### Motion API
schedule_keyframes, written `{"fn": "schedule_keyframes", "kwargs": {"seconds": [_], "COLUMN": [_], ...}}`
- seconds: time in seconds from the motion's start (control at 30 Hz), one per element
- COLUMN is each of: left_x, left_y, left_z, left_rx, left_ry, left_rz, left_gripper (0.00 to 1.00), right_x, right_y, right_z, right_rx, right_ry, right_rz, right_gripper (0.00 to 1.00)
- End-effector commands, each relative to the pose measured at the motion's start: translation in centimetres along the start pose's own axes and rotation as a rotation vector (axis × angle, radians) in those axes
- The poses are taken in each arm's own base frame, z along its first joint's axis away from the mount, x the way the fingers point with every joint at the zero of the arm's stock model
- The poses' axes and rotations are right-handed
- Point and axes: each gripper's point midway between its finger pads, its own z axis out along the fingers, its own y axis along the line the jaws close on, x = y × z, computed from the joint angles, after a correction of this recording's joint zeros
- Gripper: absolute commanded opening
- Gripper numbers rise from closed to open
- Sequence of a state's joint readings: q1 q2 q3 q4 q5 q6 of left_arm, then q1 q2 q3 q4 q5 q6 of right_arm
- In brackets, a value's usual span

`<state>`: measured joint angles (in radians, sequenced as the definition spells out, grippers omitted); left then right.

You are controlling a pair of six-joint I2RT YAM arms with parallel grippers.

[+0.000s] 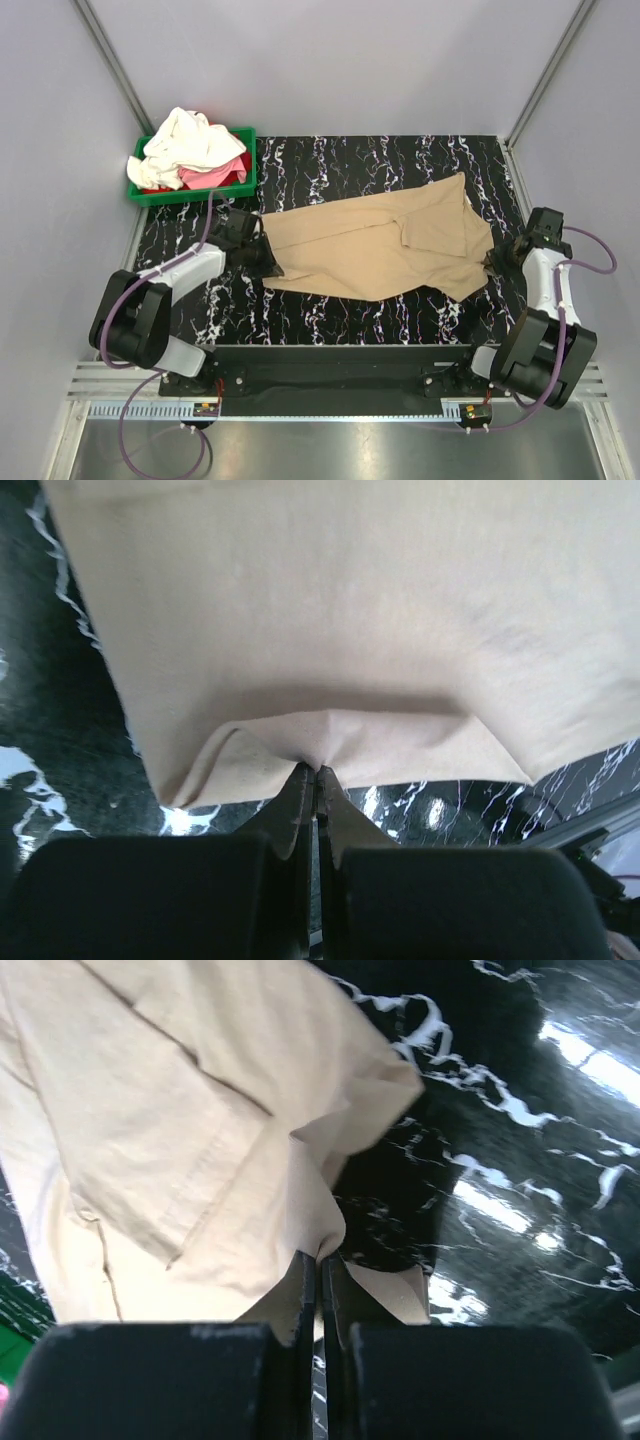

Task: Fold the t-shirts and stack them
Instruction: Fold the tshirt

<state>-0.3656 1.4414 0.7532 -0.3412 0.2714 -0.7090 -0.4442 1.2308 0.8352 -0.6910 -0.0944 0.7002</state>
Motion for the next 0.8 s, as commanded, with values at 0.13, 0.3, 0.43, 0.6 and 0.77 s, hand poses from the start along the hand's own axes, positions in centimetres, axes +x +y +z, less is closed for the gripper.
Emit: {"fn": "schedule_keyframes", "kwargs": {"seconds": [0.13,0.3,0.43,0.6,0.77], "left_x": [-3.8,-4.9,-6.0,-7.5,-8.5], "left_y": [-0.4,0.2,1.2,2.0,2.5], "left_z": [-1.2,-1.1,-0.9,-0.7,-1.1], "left_rx": [-0.015,-0.055,-0.093,-0.104,-0.131], "left_ry": [-0.073,-0.083,-0.092,-0.098,-0.127], "left_rz": [-0.018,-0.032,-0.050,-0.077,-0.087], "left_gripper": [0.00,0.00,0.00,0.00,0.00], "right_x": [-1.7,-2.3,-2.9,-2.5,-3.4], "right_y": [7.3,9.5,10.7,13.4,13.2], "right_z": [1.5,2.3,3.8,4.6,5.5], "right_rx": [-0.077,-0.032,-0.007,-0.009,0.073], "right_ry": [-0.017,-0.019,0.005,0.007,-0.030], "right_rz": [-0.107,-0.181,-0.234,-0.318,-0.366], "right_gripper": [0.00,0.00,0.00,0.00,0.00]}}
